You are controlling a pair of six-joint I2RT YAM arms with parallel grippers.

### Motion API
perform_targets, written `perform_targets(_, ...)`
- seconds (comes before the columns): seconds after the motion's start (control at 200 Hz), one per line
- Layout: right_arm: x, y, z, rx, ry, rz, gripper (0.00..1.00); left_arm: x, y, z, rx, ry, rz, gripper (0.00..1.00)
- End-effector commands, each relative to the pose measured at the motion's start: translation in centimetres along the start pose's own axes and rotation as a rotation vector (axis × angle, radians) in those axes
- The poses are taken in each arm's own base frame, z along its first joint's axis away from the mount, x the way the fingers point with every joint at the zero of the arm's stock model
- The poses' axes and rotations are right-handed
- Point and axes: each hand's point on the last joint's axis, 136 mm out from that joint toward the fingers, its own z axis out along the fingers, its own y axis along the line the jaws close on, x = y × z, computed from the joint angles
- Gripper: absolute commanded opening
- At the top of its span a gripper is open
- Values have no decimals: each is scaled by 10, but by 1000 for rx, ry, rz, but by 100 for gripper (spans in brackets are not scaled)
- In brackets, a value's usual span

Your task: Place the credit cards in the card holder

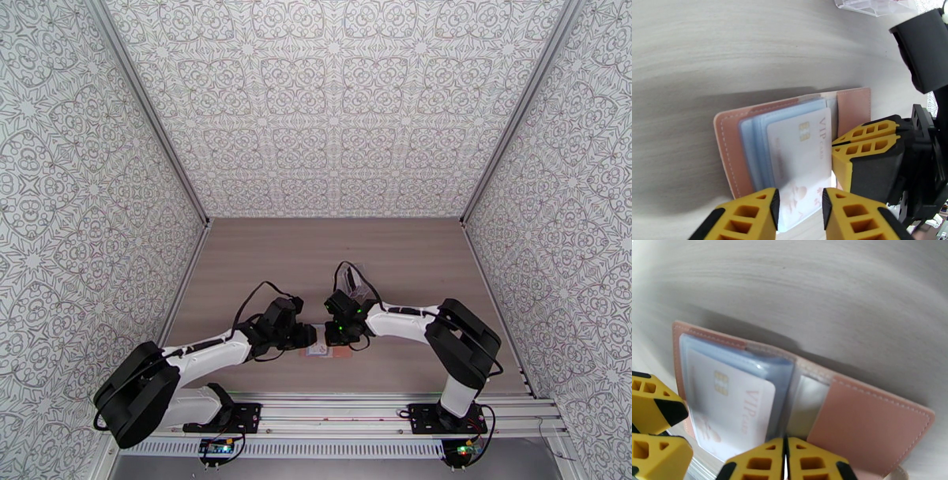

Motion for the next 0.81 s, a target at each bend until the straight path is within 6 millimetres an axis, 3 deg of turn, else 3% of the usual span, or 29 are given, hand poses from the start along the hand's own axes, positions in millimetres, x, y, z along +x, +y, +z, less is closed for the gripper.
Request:
perform_targets(0.0, 11, -14, 9, 43, 24, 13, 11, -5, -5, -2, -7, -12, 1, 39)
perform_targets(0.8, 11, -13, 10, 43, 29, 6, 11, -1, -9, 6, -10, 19, 16, 39)
